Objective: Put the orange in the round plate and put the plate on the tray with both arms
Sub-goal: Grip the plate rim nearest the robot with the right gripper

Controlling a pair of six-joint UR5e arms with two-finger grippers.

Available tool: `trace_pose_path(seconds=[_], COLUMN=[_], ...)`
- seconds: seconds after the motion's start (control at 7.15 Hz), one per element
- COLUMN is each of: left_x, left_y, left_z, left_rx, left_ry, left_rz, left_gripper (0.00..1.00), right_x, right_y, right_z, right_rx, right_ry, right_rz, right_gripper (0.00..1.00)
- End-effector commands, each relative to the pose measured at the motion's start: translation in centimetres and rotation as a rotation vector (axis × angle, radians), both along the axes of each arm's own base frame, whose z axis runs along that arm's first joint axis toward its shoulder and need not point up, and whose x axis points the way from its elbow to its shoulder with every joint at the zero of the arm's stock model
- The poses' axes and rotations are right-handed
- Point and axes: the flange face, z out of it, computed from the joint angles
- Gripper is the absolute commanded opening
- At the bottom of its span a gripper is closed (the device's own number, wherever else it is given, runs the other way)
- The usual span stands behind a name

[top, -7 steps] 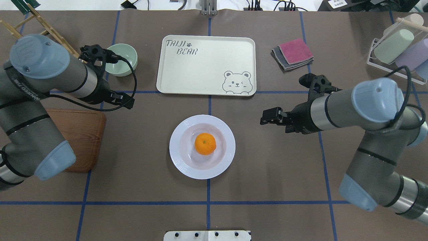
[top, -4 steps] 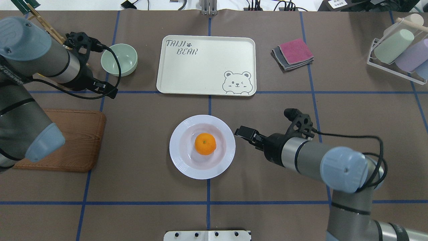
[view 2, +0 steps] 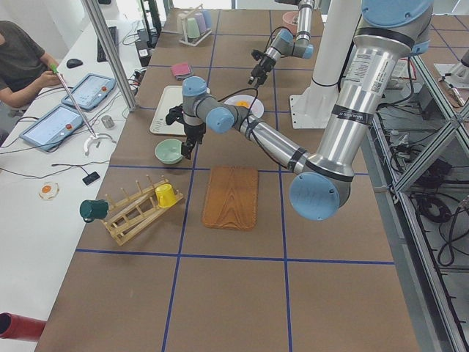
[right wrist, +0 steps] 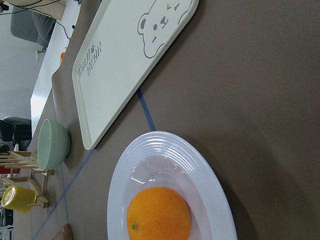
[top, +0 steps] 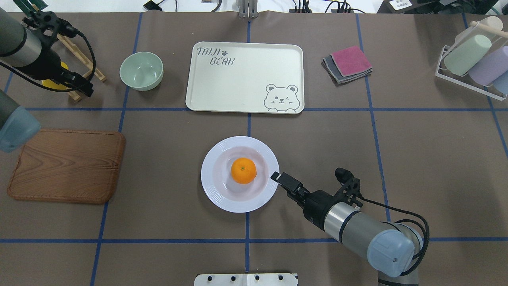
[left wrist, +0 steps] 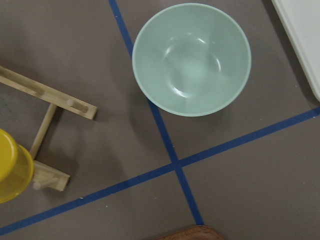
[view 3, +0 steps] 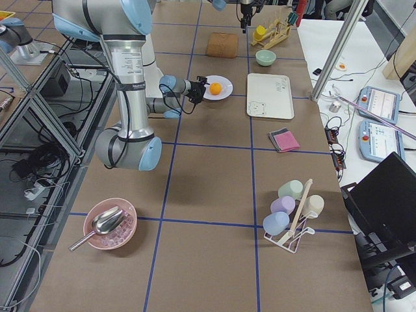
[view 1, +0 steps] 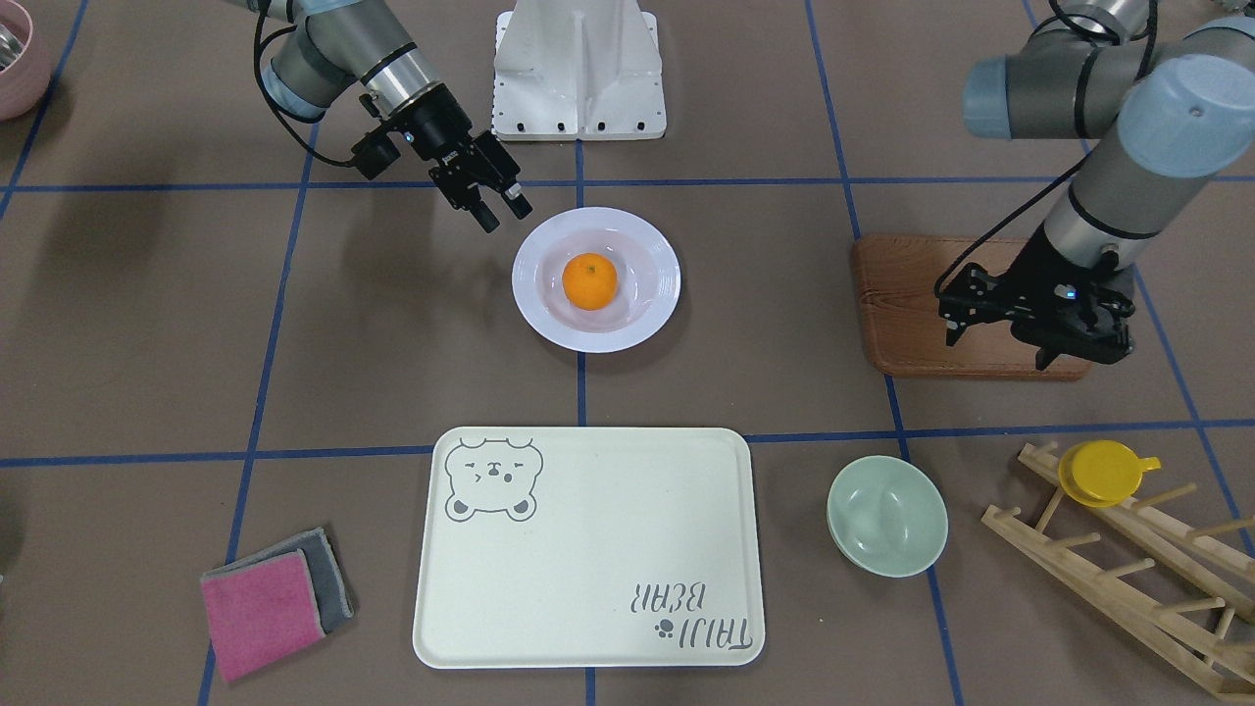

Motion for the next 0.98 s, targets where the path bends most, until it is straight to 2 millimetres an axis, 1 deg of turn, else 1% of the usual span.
trace_pose_path(seconds=[0.0, 0.14, 0.28, 0.42, 0.56, 0.7, 0.84], left_x=[-0.6, -0.6, -0.6, -0.6, -0.6, -0.6, -0.6], left_y=[-0.5, -0.5, -0.5, -0.4, -0.4, -0.5, -0.5], left_z=[0.8, 0.7, 0.7, 0.8, 1.0, 1.1, 1.1], left_rx=[-0.006, -0.005, -0.003, -0.006, -0.009, -0.012, -0.011], left_ry=[-0.001, -0.001, 0.0, -0.001, -0.003, -0.003, -0.004], left_rz=[0.008, 0.008, 0.008, 0.008, 0.008, 0.006, 0.008], left_gripper=[0.99, 0.99, 0.99, 0.99, 0.99, 0.99, 0.99], right_x=[-1.4, -1.1, -1.9, -3.9, -4.4, -4.2, -4.3], right_y=[-0.2, -1.0, -0.8, -1.3, -1.8, -2.4, -2.4], right_z=[2.3, 2.3, 2.8, 1.7, 1.4, 1.3, 1.9], right_rx=[0.003, 0.013, 0.011, 0.012, 0.013, 0.014, 0.013], right_ry=[-0.022, -0.012, 0.002, -0.006, -0.007, -0.008, 0.003], right_rz=[0.022, 0.034, 0.028, 0.034, 0.04, 0.047, 0.043], right_gripper=[1.0, 1.0, 1.0, 1.0, 1.0, 1.0, 1.0])
